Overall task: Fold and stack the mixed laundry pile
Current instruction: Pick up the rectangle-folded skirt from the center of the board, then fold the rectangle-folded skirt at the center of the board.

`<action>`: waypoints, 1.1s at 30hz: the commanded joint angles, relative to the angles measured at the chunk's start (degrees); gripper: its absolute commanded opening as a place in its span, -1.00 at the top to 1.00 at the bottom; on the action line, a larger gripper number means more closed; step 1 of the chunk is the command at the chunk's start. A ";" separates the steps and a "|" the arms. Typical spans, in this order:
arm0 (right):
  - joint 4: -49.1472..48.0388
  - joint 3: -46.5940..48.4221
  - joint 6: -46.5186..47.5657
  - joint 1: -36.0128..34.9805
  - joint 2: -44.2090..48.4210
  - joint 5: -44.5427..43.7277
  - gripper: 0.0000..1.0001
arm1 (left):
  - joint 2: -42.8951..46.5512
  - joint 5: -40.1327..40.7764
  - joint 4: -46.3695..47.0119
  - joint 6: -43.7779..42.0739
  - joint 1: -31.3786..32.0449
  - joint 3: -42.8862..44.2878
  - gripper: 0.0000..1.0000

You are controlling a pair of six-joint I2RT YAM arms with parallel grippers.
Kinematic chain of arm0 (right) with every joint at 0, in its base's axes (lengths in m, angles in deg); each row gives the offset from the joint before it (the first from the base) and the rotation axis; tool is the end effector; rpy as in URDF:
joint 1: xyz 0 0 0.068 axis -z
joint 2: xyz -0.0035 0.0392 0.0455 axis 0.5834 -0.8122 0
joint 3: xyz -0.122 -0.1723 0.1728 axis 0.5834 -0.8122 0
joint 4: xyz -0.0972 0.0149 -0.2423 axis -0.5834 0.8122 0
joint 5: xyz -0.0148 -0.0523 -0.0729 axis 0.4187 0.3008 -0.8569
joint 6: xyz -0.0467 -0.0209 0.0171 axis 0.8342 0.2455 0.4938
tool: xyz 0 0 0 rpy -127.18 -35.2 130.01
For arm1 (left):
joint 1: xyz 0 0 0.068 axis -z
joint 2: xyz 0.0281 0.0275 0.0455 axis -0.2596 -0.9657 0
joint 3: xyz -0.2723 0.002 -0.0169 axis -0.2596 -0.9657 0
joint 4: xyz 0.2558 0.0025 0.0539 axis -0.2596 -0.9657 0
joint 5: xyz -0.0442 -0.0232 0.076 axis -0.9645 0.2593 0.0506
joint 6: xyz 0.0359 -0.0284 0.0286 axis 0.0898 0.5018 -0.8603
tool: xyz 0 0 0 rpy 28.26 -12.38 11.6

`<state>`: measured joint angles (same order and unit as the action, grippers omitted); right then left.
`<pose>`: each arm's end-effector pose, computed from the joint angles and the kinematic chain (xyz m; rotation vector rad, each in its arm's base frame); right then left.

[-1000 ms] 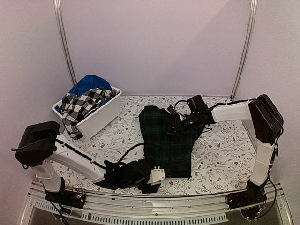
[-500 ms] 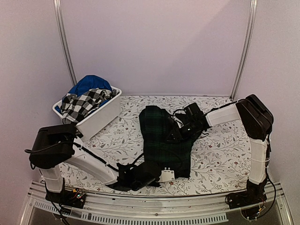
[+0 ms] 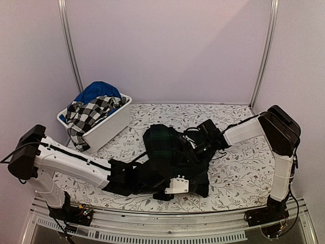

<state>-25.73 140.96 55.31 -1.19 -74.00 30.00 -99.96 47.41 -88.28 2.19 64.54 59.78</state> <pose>0.2894 0.2497 0.1117 -1.0693 2.3566 1.3064 0.0740 -0.3454 0.1866 1.7341 1.4477 -0.1385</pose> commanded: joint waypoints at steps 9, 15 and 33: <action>16.58 20.40 7.37 5.66 0.55 -11.13 -0.42 | 6.49 -25.56 -25.45 7.90 -3.79 10.18 1.00; 22.59 27.50 14.45 5.22 -9.65 -9.04 -0.50 | 6.67 -29.37 -23.99 8.35 -6.99 11.34 1.00; 19.11 15.13 17.73 -3.65 -12.10 -0.03 0.01 | -7.69 -27.97 -29.34 -1.30 -22.48 29.35 1.00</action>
<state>-10.74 161.40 74.41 -1.52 -86.30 29.94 -104.69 18.12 -117.48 3.69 45.00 86.45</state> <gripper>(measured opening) 0.496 0.009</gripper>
